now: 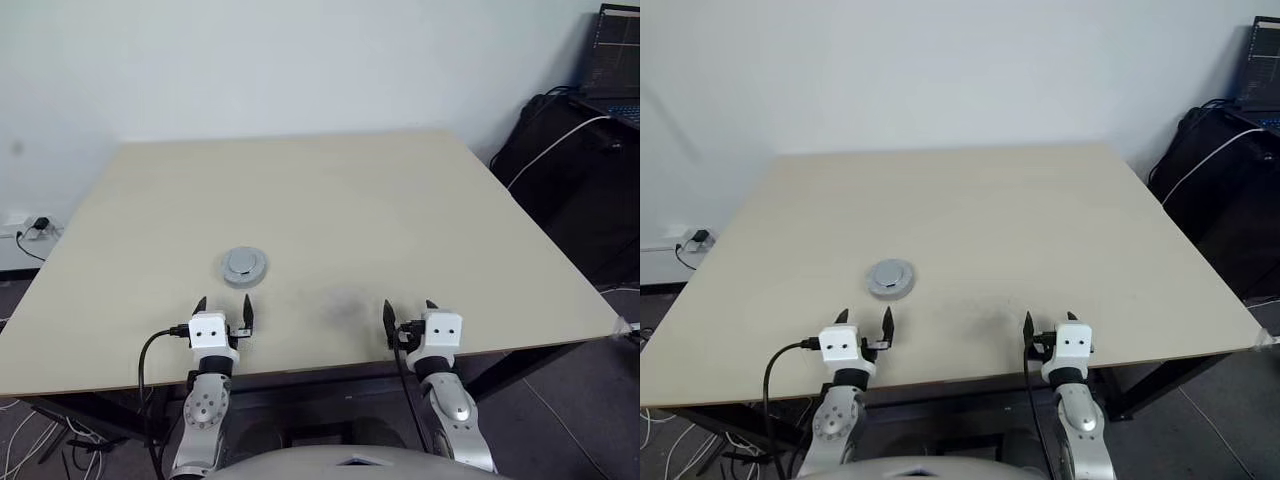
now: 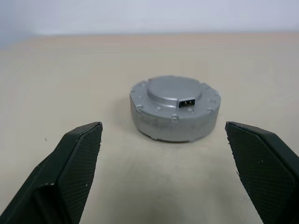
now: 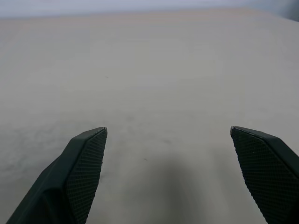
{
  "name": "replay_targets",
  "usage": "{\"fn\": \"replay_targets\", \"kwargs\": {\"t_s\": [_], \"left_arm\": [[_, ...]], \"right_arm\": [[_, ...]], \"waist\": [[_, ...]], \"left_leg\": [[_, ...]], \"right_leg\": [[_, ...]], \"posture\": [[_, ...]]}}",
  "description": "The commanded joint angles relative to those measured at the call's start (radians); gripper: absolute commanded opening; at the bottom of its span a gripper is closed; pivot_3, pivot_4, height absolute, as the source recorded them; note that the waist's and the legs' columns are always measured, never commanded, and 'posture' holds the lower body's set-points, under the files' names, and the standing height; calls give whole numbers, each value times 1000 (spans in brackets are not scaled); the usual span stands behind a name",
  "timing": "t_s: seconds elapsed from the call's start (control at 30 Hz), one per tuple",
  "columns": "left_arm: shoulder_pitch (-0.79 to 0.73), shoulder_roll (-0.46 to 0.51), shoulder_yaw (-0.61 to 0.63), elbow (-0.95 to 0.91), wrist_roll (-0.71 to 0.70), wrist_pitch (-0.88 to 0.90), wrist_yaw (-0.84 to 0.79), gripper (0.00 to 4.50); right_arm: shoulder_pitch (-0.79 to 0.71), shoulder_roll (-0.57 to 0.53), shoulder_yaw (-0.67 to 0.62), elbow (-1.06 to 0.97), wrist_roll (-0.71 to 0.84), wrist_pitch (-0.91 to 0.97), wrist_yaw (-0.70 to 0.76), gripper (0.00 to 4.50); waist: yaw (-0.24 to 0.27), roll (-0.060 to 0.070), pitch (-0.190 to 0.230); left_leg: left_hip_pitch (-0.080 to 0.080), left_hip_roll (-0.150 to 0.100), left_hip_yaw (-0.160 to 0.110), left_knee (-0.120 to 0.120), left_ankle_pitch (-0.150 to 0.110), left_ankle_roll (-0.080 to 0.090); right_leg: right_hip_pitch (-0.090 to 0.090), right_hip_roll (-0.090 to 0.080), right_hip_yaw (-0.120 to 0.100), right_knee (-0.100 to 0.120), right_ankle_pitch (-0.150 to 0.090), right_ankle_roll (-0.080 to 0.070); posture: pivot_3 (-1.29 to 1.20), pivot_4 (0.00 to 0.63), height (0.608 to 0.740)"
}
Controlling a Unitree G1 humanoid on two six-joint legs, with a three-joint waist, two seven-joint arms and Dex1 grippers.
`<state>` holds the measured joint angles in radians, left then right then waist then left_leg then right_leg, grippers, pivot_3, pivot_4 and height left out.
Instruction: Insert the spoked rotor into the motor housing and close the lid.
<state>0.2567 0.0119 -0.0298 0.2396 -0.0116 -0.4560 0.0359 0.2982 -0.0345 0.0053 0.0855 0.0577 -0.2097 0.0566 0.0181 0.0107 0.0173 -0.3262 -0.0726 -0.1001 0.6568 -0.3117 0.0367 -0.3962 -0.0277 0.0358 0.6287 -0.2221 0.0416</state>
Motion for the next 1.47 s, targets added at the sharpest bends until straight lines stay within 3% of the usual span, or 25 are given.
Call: {"fn": "replay_targets", "kwargs": {"t_s": [0.03, 1.47], "left_arm": [[-15, 2, 15, 0, -28, -40, -34, 4474], [-19, -26, 15, 9, -15, -28, -82, 4474]], "right_arm": [[-25, 9, -10, 6, -4, -39, -6, 4500], [-3, 25, 0, -2, -18, -30, -1, 4500]], "waist": [[0, 0, 0], [0, 0, 1]], "left_leg": [[0, 0, 0, 0, 0, 0], [0, 0, 0, 1, 0, 1]], "right_leg": [[0, 0, 0, 0, 0, 0], [1, 0, -1, 0, 0, 0]], "posture": [[0, 0, 740], [0, 0, 740]]}}
